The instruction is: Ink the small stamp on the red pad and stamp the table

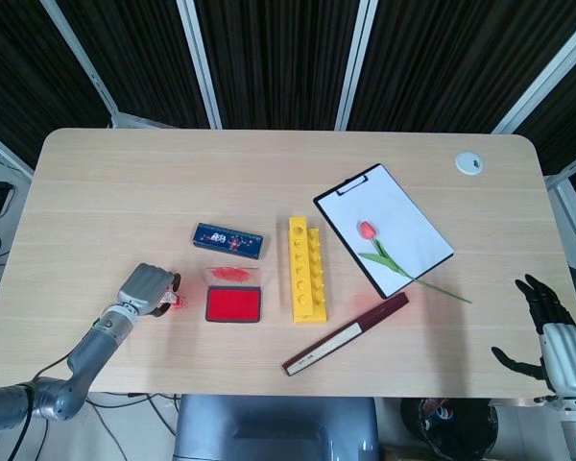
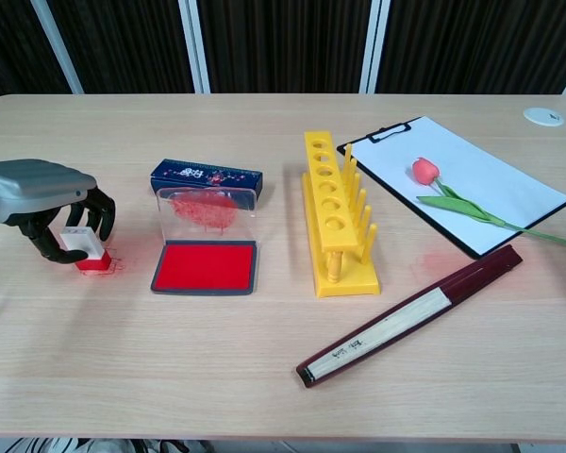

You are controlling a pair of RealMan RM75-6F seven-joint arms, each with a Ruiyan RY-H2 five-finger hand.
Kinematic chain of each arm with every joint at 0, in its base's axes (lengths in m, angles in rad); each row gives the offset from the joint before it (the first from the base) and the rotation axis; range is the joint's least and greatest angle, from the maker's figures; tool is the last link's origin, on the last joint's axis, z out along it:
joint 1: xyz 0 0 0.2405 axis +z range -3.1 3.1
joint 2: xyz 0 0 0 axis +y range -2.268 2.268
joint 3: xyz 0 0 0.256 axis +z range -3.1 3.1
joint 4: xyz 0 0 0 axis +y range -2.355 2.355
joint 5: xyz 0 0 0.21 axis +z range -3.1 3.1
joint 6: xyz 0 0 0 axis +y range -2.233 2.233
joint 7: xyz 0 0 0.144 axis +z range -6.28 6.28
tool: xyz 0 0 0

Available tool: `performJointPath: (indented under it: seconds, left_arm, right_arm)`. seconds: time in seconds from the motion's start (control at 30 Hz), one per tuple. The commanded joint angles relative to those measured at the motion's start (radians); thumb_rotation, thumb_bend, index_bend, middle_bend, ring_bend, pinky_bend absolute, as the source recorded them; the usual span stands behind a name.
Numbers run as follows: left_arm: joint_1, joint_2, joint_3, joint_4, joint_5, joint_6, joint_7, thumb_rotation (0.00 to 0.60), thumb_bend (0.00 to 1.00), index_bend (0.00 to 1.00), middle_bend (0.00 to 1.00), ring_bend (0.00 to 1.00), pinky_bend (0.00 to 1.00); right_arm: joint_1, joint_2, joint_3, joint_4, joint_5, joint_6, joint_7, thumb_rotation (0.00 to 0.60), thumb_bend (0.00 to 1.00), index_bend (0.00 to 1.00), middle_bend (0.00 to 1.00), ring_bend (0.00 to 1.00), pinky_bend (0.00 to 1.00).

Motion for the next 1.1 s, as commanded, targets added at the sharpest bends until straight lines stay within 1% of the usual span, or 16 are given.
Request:
performJointPath:
  seconds: [0.03,0.13,0.2,0.3,0.33,0.4,0.47,0.53,0.67,0.73,0.77,0.83,0.97,1.1]
  left_arm:
    - [-0.001,0.001,0.001,-0.003,-0.006,0.003,0.008,0.6,0.27,0.41,0.45,0.42,0.56]
    - [-0.002,0.001,0.002,-0.005,-0.014,0.007,0.021,0.6,0.23,0.4,0.41,0.39,0.54]
    - [-0.002,0.001,0.003,-0.007,-0.02,0.01,0.028,0.6,0.19,0.37,0.36,0.34,0.49]
    - [-0.002,0.004,0.003,-0.014,-0.038,0.02,0.048,0.6,0.15,0.29,0.24,0.23,0.36]
    - [-0.002,0.007,0.001,-0.019,-0.044,0.027,0.054,0.6,0.15,0.28,0.21,0.21,0.34]
    - [0.003,0.014,-0.004,-0.034,-0.051,0.051,0.062,0.6,0.13,0.23,0.14,0.15,0.26]
    - [0.016,0.027,-0.014,-0.062,-0.045,0.089,0.053,0.6,0.12,0.19,0.09,0.12,0.21]
    - [0.039,0.045,-0.025,-0.099,-0.027,0.139,0.027,0.6,0.11,0.17,0.06,0.1,0.19]
    - [0.111,0.108,-0.022,-0.196,0.063,0.262,-0.048,0.6,0.11,0.1,0.01,0.04,0.13]
    - [0.15,0.144,-0.006,-0.23,0.124,0.322,-0.078,0.6,0.11,0.07,0.0,0.01,0.09]
    - [0.178,0.168,0.007,-0.246,0.161,0.368,-0.092,0.6,0.1,0.04,0.0,0.0,0.07]
    - [0.234,0.208,0.04,-0.271,0.242,0.449,-0.127,0.6,0.1,0.01,0.0,0.0,0.05]
    - [0.343,0.261,0.096,-0.273,0.354,0.584,-0.209,0.6,0.1,0.0,0.0,0.0,0.02]
    - [0.413,0.279,0.124,-0.233,0.415,0.663,-0.269,0.6,0.1,0.0,0.0,0.0,0.0]
  right_arm:
    - [0.0,0.0,0.0,0.0,0.0,0.0,0.0,0.6,0.24,0.0,0.0,0.0,0.19]
    - [0.0,0.001,0.0,0.0,-0.001,0.0,0.001,0.6,0.24,0.0,0.0,0.0,0.19]
    - [0.0,0.001,-0.001,0.0,-0.001,0.001,0.001,0.6,0.24,0.0,0.0,0.0,0.19]
    - [0.0,0.001,-0.001,0.0,-0.001,0.0,0.001,0.6,0.24,0.0,0.0,0.0,0.19]
    - [0.0,0.001,-0.001,0.0,-0.002,0.0,0.001,0.6,0.24,0.0,0.0,0.0,0.19]
    - [0.0,0.001,-0.001,0.0,-0.002,0.0,0.0,0.6,0.24,0.0,0.0,0.0,0.19]
    - [0.0,0.001,-0.001,0.001,-0.002,0.001,0.0,0.6,0.24,0.0,0.0,0.0,0.19]
    - [0.0,0.0,0.0,0.003,-0.003,0.003,-0.001,0.6,0.24,0.0,0.0,0.0,0.19]
    - [0.0,-0.001,0.0,0.007,-0.005,0.006,-0.007,0.6,0.24,0.0,0.0,0.0,0.19]
    - [0.0,-0.004,0.0,0.01,-0.007,0.007,-0.014,0.6,0.24,0.0,0.0,0.0,0.19]
    - [0.0,-0.005,0.0,0.013,-0.008,0.008,-0.021,0.6,0.24,0.0,0.0,0.0,0.19]
    - [0.0,-0.008,0.001,0.016,-0.009,0.011,-0.032,0.6,0.24,0.0,0.0,0.0,0.19]
    - [-0.002,-0.013,-0.001,0.02,-0.017,0.018,-0.048,0.6,0.24,0.0,0.0,0.0,0.19]
    - [-0.003,-0.016,-0.003,0.024,-0.023,0.023,-0.056,0.6,0.24,0.0,0.0,0.0,0.19]
